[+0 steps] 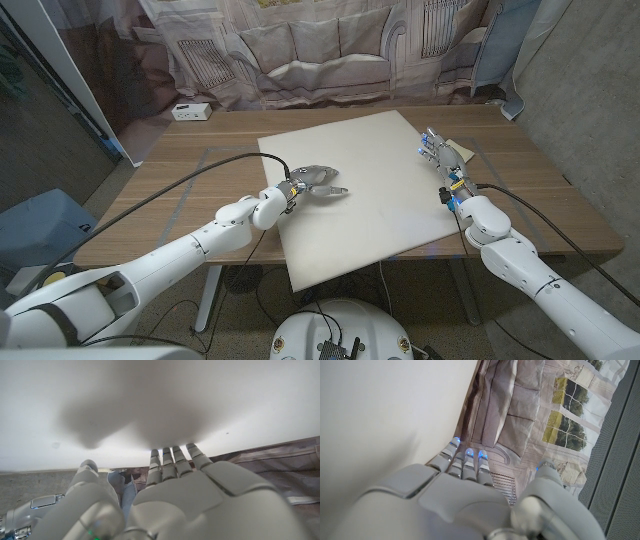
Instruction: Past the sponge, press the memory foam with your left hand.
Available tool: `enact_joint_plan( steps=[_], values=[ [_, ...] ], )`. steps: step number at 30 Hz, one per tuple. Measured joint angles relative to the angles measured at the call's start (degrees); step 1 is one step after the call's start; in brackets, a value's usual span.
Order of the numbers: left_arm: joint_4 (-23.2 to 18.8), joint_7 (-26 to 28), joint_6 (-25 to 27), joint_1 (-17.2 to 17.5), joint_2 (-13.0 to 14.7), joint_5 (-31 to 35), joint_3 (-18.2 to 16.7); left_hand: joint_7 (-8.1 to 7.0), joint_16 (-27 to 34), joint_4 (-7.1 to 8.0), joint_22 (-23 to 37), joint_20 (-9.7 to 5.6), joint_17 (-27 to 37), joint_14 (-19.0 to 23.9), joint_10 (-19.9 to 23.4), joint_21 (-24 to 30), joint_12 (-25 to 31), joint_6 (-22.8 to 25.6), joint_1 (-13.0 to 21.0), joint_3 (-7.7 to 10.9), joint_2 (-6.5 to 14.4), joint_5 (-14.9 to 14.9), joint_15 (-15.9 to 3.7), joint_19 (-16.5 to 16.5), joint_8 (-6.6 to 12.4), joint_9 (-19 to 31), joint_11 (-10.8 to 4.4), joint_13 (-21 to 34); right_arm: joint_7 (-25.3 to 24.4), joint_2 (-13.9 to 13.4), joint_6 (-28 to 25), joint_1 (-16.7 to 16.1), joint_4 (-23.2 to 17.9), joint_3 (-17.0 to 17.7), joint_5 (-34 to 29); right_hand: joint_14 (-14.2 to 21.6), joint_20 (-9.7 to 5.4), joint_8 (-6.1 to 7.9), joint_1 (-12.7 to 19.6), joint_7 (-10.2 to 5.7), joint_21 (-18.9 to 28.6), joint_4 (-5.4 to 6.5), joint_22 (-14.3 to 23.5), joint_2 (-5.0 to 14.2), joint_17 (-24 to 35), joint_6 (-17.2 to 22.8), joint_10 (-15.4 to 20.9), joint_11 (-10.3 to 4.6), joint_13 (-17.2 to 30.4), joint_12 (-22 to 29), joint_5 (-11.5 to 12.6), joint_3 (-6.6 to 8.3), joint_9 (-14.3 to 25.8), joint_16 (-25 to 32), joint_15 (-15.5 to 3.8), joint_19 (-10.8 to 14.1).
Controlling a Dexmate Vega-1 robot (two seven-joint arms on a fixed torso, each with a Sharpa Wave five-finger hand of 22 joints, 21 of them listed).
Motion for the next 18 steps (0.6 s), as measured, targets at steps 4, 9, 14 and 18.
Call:
enact_joint_plan(
  steps=[4,9,14,18],
  values=[
    [0.3,-0.6,0.1,-0.4,-0.2,0.3,0.5,0.00,0.0,0.00,0.0,0.13,0.0,0.0,-0.1,0.0,0.0,0.0,0.0,0.00,0.0,0.0,0.00,0.1,0.00,0.0,0.09,0.0,0.0,-0.2,-0.3,-0.2,-0.5,0.0,0.0,0.0,0.00,0.00,0.0,0.00,0.0,0.00,0.0,0.00,0.0,0.0,0.0,0.00,0.0,0.0,0.0,0.00,0.0,0.0,0.00,0.0],
    [0.5,-1.3,0.3,-0.7,-0.4,0.6,1.0,-0.01,0.0,-0.14,-0.1,0.75,0.0,0.0,-0.1,-0.1,0.0,0.0,0.0,0.14,0.0,-0.2,0.00,0.7,0.00,0.0,0.09,0.0,-0.3,-0.5,-0.7,-0.4,-1.0,0.1,0.0,0.6,0.10,0.00,0.0,0.00,0.0,0.00,0.0,0.00,0.0,0.0,0.0,0.00,0.0,0.0,0.0,0.00,0.0,0.0,-0.01,0.1],
    [0.6,-2.9,0.7,-1.2,-0.5,1.0,1.6,-0.26,0.0,-0.14,-0.1,1.15,0.0,0.0,-0.1,0.4,0.0,0.6,0.1,0.14,0.5,-0.2,0.00,1.1,0.00,0.0,0.09,0.0,-0.6,-0.8,-1.0,-0.9,-1.9,0.3,0.0,0.6,0.20,0.00,0.0,0.00,0.0,0.00,0.0,0.00,0.0,0.0,0.0,0.00,0.0,0.0,0.0,0.00,0.0,0.0,-0.01,0.2],
    [0.6,-4.0,1.2,-1.6,-0.7,1.3,2.0,-0.19,0.0,-0.14,0.0,1.28,-0.1,0.3,-0.1,0.4,-0.1,0.6,-0.1,0.14,0.7,-0.2,-0.24,1.3,0.00,0.0,0.10,0.1,-0.8,-0.9,-1.2,-1.2,-2.3,0.4,-0.1,0.6,0.20,0.00,0.0,0.00,0.0,0.00,0.0,0.00,0.0,0.0,0.0,0.00,0.0,0.0,-0.3,0.00,0.0,0.0,0.00,0.2]
  ],
)
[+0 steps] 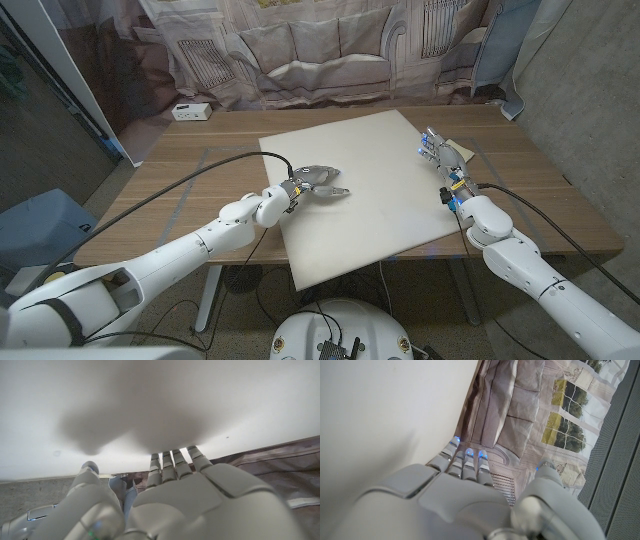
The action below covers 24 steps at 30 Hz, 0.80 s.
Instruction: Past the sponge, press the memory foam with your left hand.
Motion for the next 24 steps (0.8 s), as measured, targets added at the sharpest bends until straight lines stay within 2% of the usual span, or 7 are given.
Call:
enact_joint_plan(
  steps=[6,11,24],
  values=[
    [0.0,-1.8,0.9,-0.6,-0.2,0.3,0.6,0.00,-0.2,0.00,0.0,0.10,-0.1,0.3,0.2,0.0,-0.2,0.6,0.0,0.00,0.0,0.0,0.12,-0.1,-0.03,0.0,0.20,0.1,-0.1,-0.1,0.0,-0.4,-0.3,0.2,0.0,0.0,0.00,0.00,0.0,0.00,0.0,0.00,0.0,0.00,0.0,0.0,0.0,0.00,0.0,0.0,0.0,0.00,0.0,0.2,0.00,0.0],
    [0.0,-3.1,1.6,-1.0,-0.4,0.5,1.1,0.09,-0.3,0.00,0.0,-0.11,-0.1,0.8,0.6,0.6,-0.4,1.1,0.0,0.00,0.0,0.0,0.08,0.1,0.23,0.0,-0.23,0.0,-0.3,-0.1,0.0,-0.7,-0.5,0.3,0.0,0.0,0.00,0.00,0.0,0.03,0.0,0.00,0.0,0.00,0.0,0.0,0.3,-0.31,0.1,0.0,0.0,0.00,0.0,0.2,0.00,0.0],
    [0.1,-4.4,2.6,-1.2,-0.7,0.4,1.8,0.10,0.1,0.01,0.0,-0.10,-0.1,1.2,0.9,0.6,-0.2,2.0,0.0,-0.01,0.0,0.0,0.12,0.1,0.18,0.0,0.01,0.0,-0.4,-0.2,0.1,-1.3,-0.6,0.6,0.3,0.0,0.00,0.00,0.0,0.22,0.0,0.00,0.0,0.00,0.1,0.2,0.3,-0.31,0.1,0.0,0.0,0.00,0.0,0.2,0.00,0.0]
  ],
)
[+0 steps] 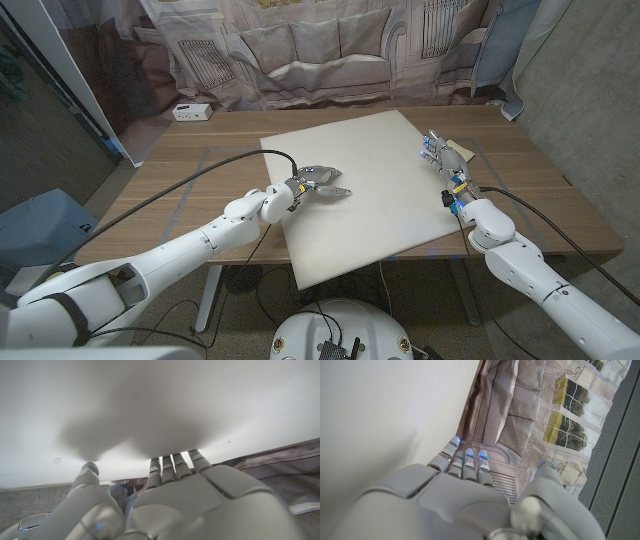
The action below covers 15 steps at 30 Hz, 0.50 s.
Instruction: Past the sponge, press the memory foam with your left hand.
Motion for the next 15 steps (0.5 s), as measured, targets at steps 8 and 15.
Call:
enact_joint_plan(
  steps=[8,15],
  values=[
    [-0.5,0.0,0.9,0.1,0.1,0.0,0.3,0.00,0.0,-0.24,0.0,0.01,0.0,0.1,0.0,0.0,0.0,0.0,0.0,-0.25,0.0,0.0,0.07,0.0,-0.03,0.0,0.02,0.0,0.3,0.0,0.4,-0.1,0.2,0.1,0.2,0.0,0.00,0.00,0.0,0.00,0.0,0.00,0.0,0.00,0.0,0.0,0.0,0.00,0.0,0.0,0.0,0.00,0.0,0.0,0.00,0.0],
    [-1.6,0.0,1.4,0.8,0.3,0.3,0.2,0.00,-0.2,-0.37,0.0,0.27,0.0,0.1,-0.1,0.0,-0.2,0.0,0.0,-0.13,0.0,0.0,0.07,-0.3,0.04,0.0,0.12,0.0,0.6,0.1,0.8,-0.1,0.5,0.1,0.2,0.0,0.32,0.00,0.0,0.00,0.0,0.00,0.0,0.00,0.0,0.0,0.0,0.00,0.0,0.0,0.0,0.00,0.0,0.0,0.00,0.3]
  ],
)
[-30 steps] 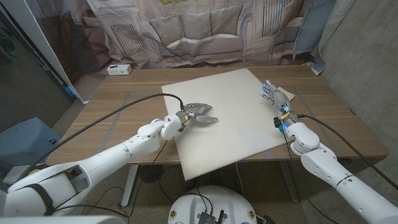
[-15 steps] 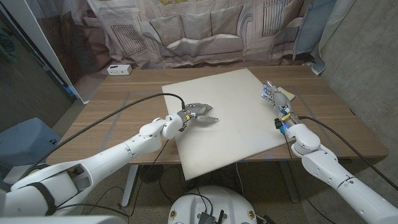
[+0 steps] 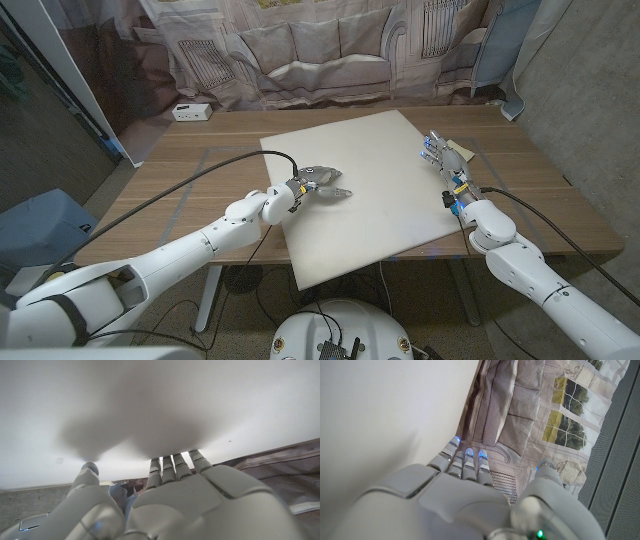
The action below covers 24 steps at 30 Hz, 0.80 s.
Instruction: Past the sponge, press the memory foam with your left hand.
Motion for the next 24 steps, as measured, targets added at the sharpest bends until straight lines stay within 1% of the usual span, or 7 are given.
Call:
enact_joint_plan(
  steps=[9,11,19,24],
  values=[
    [-0.6,1.4,0.1,0.7,0.1,0.0,-0.5,0.00,0.0,-0.13,0.0,0.01,0.2,0.2,0.0,-0.3,0.6,0.0,0.0,0.13,0.0,0.0,0.22,0.0,0.32,0.0,0.00,0.2,0.1,0.0,0.3,0.0,0.1,0.0,0.0,0.0,0.00,0.00,0.0,0.00,0.0,0.00,0.0,0.00,0.0,0.0,0.0,0.00,0.0,0.0,0.0,0.00,0.0,0.0,0.00,0.0],
    [-0.6,1.7,0.1,0.7,0.1,0.0,-0.6,0.00,0.0,-0.13,0.1,0.01,0.4,0.3,0.0,-0.3,0.8,0.0,0.3,0.13,0.3,0.0,0.31,0.0,0.44,0.0,0.00,0.3,0.1,0.0,0.4,-0.1,0.0,0.0,-0.1,0.0,0.00,0.00,0.0,0.00,0.0,0.00,0.0,0.00,0.0,0.0,0.0,0.00,0.0,0.0,0.0,0.00,0.0,0.0,0.00,0.0],
    [-1.2,2.8,0.0,1.0,0.0,0.0,-0.9,0.00,0.0,-0.13,0.2,0.07,0.5,0.5,0.1,-0.3,0.4,0.0,0.3,0.13,0.3,0.0,0.39,0.1,0.17,0.2,0.11,0.2,0.1,0.0,0.4,-0.3,-0.2,0.1,-0.1,0.0,0.00,0.00,0.0,0.00,0.0,0.00,0.0,0.00,0.0,0.0,0.0,0.00,0.0,0.0,0.0,0.00,0.0,0.0,0.00,0.0],
    [-1.8,3.5,-0.1,1.2,0.1,0.0,-1.3,0.00,0.0,-0.13,0.2,0.60,0.2,0.6,0.2,-0.3,0.4,0.0,0.3,0.13,0.3,0.0,0.49,0.6,-0.02,0.1,0.14,0.1,0.1,0.0,0.4,-0.3,-0.2,0.1,0.0,0.0,0.00,0.00,0.0,0.00,0.0,0.00,0.0,0.00,0.0,0.0,0.3,0.32,0.0,0.0,0.0,0.00,0.0,0.0,0.00,0.0]
  ],
)
